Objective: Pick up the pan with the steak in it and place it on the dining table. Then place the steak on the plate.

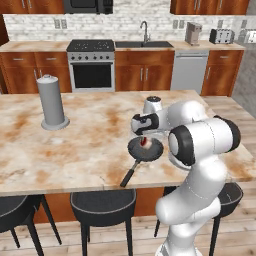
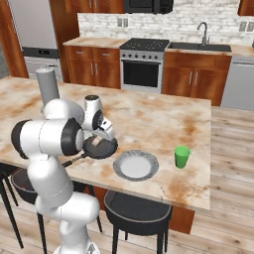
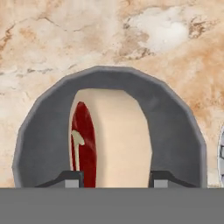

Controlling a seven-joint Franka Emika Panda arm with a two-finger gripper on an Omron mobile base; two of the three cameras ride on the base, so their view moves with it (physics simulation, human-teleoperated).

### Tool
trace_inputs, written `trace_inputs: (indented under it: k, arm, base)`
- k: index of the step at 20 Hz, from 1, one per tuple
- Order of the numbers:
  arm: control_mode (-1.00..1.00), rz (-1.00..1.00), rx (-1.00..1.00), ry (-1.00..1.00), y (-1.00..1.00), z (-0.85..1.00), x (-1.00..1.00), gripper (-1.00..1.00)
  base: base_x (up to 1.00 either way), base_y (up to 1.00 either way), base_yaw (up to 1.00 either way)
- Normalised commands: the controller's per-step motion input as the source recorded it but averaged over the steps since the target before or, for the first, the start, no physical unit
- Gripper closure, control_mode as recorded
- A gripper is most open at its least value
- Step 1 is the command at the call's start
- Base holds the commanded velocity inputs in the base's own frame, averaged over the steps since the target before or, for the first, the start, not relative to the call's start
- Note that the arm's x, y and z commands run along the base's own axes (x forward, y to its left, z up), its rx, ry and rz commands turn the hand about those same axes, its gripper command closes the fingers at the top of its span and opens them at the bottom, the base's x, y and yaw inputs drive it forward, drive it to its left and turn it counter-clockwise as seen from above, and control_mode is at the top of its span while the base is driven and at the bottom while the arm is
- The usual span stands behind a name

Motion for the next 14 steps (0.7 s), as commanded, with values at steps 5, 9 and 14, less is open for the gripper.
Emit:
trace_inputs:
  k: [5,9,14]
  arm:
    - [-1.0,-0.11,0.0,0.0,-0.49,0.42,-0.21,1.0]
    - [-1.0,-0.08,0.0,-0.03,-0.71,0.22,-0.31,1.0]
    - [-1.0,-0.02,0.03,-0.1,-0.7,0.01,-0.31,1.0]
  base:
    - [0.0,0.0,0.0]
    - [0.0,0.0,0.0]
    - [0.0,0.0,0.0]
